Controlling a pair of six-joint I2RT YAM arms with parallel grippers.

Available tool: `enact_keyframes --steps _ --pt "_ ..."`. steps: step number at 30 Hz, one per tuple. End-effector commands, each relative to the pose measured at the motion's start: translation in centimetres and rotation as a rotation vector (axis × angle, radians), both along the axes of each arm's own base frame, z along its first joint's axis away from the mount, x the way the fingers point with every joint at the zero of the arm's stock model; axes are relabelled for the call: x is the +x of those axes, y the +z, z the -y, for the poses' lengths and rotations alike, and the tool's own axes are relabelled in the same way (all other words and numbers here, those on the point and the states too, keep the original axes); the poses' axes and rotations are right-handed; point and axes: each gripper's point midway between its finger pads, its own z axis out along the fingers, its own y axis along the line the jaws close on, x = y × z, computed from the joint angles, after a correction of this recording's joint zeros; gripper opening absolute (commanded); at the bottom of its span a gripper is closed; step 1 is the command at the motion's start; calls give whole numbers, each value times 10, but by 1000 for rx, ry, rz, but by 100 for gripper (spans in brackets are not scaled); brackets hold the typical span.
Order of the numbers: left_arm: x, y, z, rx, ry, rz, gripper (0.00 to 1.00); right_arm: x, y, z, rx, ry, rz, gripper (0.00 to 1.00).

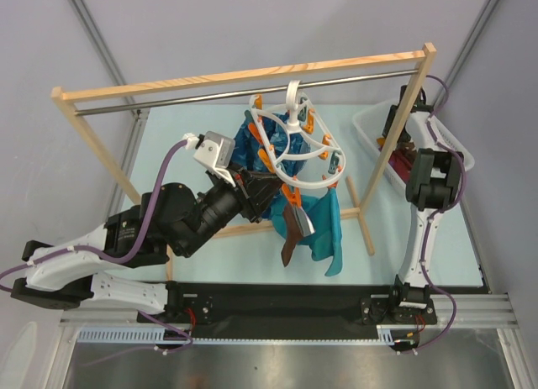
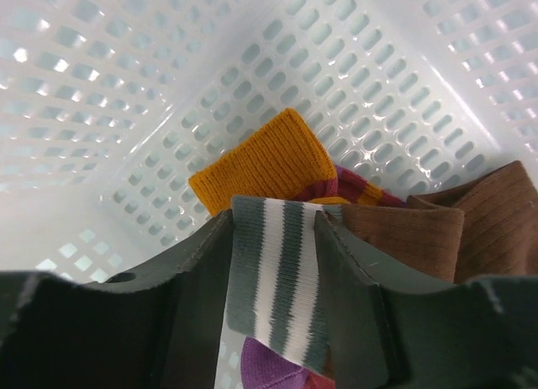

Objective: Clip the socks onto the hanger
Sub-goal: Pick up the sock from the bin.

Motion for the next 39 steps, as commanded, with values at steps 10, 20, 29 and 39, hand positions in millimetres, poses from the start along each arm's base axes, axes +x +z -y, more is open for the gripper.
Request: enact_keyframes --steps 10,20,29,39 --pt "-2 4 -5 -30 -13 -10 0 0 -6 -10 18 27 -34 57" --pt "-2 4 -4 -30 -15 -11 0 -6 -19 -9 21 5 -46 21" --pt "-2 3 -3 -33 -14 -11 0 1 48 10 23 -62 89 0" --pt "-4 2 0 -38 -27 -13 0 -97 143 12 65 -165 240 0"
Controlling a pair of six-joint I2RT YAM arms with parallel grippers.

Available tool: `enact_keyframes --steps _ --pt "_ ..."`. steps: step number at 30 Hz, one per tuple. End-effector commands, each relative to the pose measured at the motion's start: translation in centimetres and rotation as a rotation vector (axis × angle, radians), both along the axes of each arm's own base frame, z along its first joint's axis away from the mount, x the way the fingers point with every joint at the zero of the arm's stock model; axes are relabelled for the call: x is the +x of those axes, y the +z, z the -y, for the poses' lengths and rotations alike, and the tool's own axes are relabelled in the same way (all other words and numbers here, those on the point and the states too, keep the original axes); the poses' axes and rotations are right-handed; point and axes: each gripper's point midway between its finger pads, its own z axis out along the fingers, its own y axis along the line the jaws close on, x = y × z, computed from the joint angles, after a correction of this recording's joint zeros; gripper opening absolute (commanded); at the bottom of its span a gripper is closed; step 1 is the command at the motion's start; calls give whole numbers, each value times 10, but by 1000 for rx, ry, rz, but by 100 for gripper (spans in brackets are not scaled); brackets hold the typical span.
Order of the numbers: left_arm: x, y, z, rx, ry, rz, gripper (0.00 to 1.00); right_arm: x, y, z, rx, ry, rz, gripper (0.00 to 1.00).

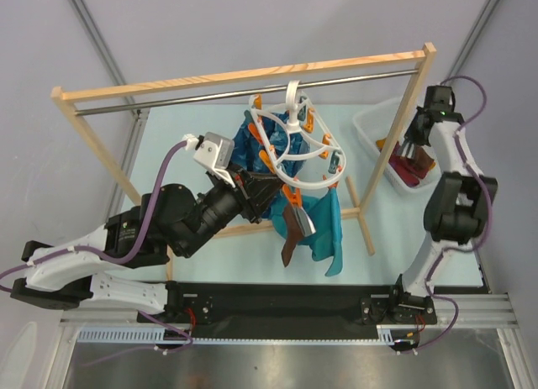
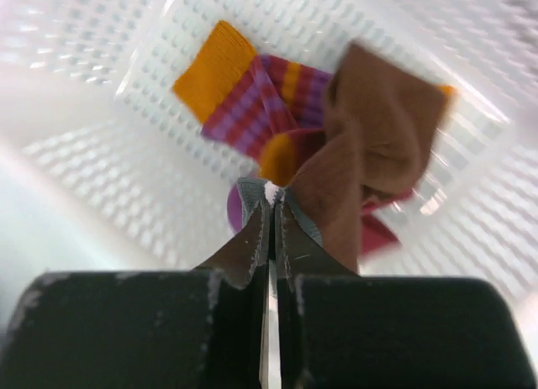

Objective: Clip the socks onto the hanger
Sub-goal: Pick up the sock from the bin, then clamp the sock onto the hanger.

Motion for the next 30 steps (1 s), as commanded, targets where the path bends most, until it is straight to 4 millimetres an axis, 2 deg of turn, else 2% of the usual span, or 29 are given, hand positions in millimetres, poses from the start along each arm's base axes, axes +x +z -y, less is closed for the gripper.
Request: enact_keyframes --steps 1,2,3,4,5,6,9,10,12,13,15,16,17,18,19,21,23,27,30 --pt "-3 4 -1 -31 -24 -7 0 -34 71 -2 -9 -54 166 0" --pt "-4 5 -1 -34 -25 -8 0 -45 80 -4 -7 -61 176 0" --pt "-4 4 0 -35 -28 -9 0 -59 108 -9 -12 -58 233 0" --pt "-4 4 1 -36 -32 -9 0 -70 121 -14 -16 -55 256 0" --pt "-5 4 3 -42 -39 -10 0 -82 124 -21 -9 -46 256 0" --pt "-6 5 2 -43 -41 -10 0 -97 153 -35 -7 -15 328 0" --pt "-7 5 5 -48 -53 -11 0 -130 175 -49 -5 12 361 0" --pt "-7 5 4 -49 -53 -10 0 -147 195 -57 1 36 413 0" --pt "-7 5 4 -50 -50 -10 0 -174 210 -70 18 69 439 0" --pt "-7 5 3 -52 -49 -10 0 -195 229 -89 65 140 499 0" --pt "-7 7 3 -58 -49 -8 0 -220 229 -109 126 213 496 0" --pt "-7 5 3 -54 -50 -7 0 -235 231 -132 171 303 498 0" --pt "-7 6 3 -58 -50 -8 0 -257 231 -142 200 346 494 0" --pt "-7 6 3 -59 -53 -9 0 -270 231 -154 242 400 496 0" --pt "-7 5 4 -58 -53 -9 0 -288 225 -173 317 495 465 0" --pt "-7 5 4 -58 -55 -11 0 -323 236 -188 385 585 502 0" --pt "-8 5 5 -57 -59 -10 0 -355 248 -192 397 643 523 0" --pt "-9 5 5 -50 -66 -10 0 -413 262 -225 545 899 483 0" --pt "-9 5 4 -41 -65 -11 0 -443 266 -236 622 1013 469 0"
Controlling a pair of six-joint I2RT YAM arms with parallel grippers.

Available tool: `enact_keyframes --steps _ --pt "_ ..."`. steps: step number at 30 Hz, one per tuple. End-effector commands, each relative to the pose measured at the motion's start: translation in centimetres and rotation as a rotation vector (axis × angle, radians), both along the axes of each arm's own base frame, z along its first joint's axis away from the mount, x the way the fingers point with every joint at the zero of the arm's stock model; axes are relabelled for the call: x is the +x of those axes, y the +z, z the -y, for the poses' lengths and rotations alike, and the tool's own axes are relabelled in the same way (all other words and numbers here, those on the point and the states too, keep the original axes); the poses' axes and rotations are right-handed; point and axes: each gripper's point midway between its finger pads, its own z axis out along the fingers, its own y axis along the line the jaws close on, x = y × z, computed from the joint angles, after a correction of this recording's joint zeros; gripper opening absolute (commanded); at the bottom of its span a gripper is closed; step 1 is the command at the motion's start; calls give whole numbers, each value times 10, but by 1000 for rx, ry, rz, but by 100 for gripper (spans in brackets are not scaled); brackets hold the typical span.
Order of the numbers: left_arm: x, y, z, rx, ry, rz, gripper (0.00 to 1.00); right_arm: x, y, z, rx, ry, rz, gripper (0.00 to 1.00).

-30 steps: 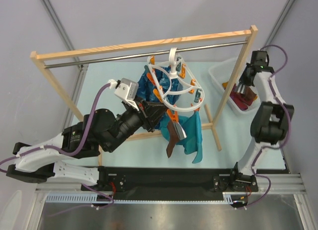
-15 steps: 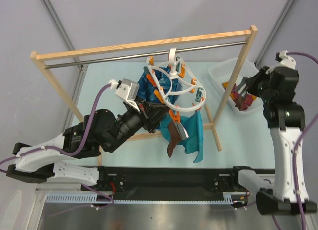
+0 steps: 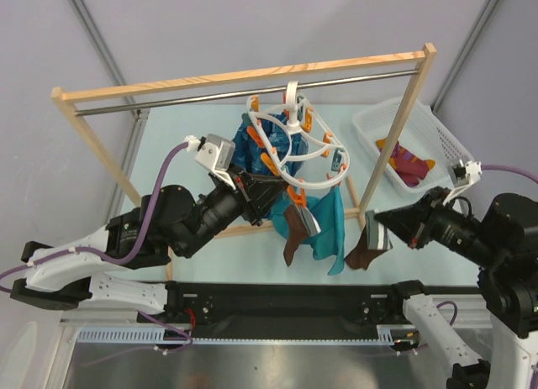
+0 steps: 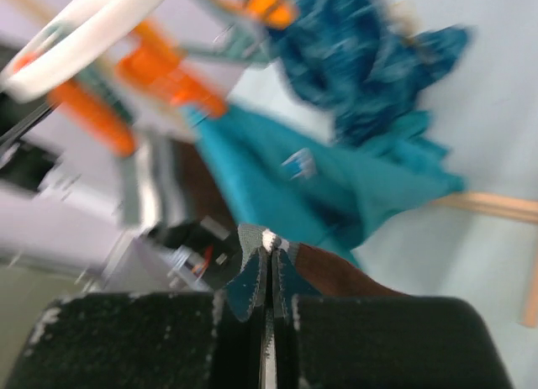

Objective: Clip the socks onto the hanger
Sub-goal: Clamp the sock onto the hanger.

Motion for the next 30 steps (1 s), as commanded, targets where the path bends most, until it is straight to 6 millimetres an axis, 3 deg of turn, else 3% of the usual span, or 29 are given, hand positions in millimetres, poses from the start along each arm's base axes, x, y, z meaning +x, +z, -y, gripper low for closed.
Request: enact_keyframes --steps 1,3,7,10,12,18,23,30 --pt "-3 6 -1 -7 -20 -12 0 -62 3 -29 90 323 -70 0" --pt "-4 7 0 -2 -26 -15 0 -83 -3 -38 117 475 -122 0" --pt "-4 8 2 5 -31 -20 0 -104 -20 -46 118 651 -223 0" --pt "-4 7 4 10 -29 -24 0 -102 -33 -52 106 701 -288 0" --pt "-3 6 7 16 -26 -27 0 -105 -27 -56 133 734 -306 0" --pt "-1 4 13 22 -14 -37 0 -83 0 -73 275 696 -244 0" --pt "0 5 18 24 -9 -49 0 -65 5 -74 338 575 -215 0" --pt "-1 5 24 7 -13 -76 0 -51 -18 -86 365 521 -271 0"
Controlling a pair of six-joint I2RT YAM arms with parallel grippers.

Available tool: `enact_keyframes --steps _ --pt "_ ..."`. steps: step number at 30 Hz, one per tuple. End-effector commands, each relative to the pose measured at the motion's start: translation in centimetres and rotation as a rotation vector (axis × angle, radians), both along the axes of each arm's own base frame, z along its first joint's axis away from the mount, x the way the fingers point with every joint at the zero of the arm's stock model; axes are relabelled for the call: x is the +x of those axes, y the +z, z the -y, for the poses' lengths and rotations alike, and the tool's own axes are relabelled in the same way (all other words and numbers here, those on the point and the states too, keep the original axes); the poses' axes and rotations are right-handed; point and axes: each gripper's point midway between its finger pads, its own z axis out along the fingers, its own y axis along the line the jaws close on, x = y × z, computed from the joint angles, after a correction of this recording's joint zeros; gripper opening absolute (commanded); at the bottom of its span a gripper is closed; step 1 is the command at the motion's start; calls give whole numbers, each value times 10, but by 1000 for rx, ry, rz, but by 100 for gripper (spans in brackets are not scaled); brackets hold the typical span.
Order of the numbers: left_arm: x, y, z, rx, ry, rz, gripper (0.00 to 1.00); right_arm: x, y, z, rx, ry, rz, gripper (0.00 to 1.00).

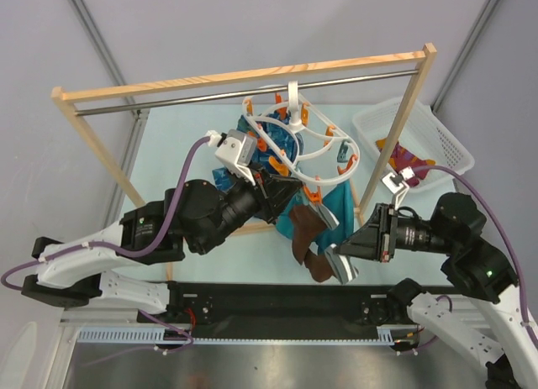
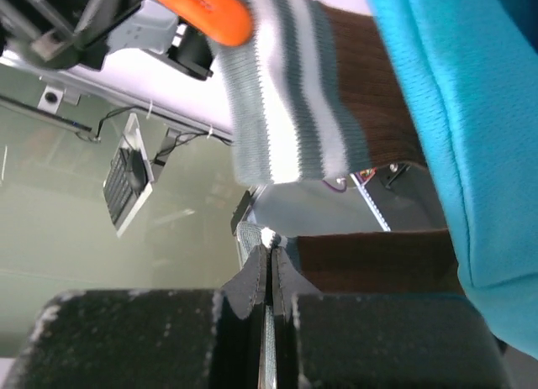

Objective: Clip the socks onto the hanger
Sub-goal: Clamp the sock onto the hanger.

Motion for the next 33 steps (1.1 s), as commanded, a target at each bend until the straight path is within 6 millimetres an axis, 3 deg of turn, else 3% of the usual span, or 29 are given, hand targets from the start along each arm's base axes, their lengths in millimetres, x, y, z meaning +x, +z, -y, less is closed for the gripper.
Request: enact_keyframes --steps 1,2,3,5,6,8,9,12,17,21,33 --pt "-3 8 1 -35 -11 -33 0 4 16 -11 53 -19 19 0" --pt "-3 7 1 -37 -12 -35 0 1 17 -14 54 -8 24 0" --pt "-3 7 2 -41 -15 -39 0 11 18 -16 47 -66 39 0" --pt "-5 4 5 -42 -22 -48 0 1 23 -29 64 -21 50 0" --pt "-5 3 6 -40 -22 -52 0 11 24 -34 69 -76 54 0" --pt "-6 3 8 -48 -31 -58 0 1 29 -53 81 -37 81 0" --pt "-6 3 7 -49 -33 -59 0 13 31 -57 77 -124 99 0" --pt "-7 1 8 -47 -37 -65 0 22 42 -64 99 -240 165 0" --pt "-8 2 0 -58 -35 -67 0 42 55 -57 131 -382 187 0" --pt "-9 6 -5 -77 -39 -66 0 56 53 -51 145 -471 198 0" --pt "-12 7 -11 -92 -53 -63 0 66 58 -49 202 -536 190 0"
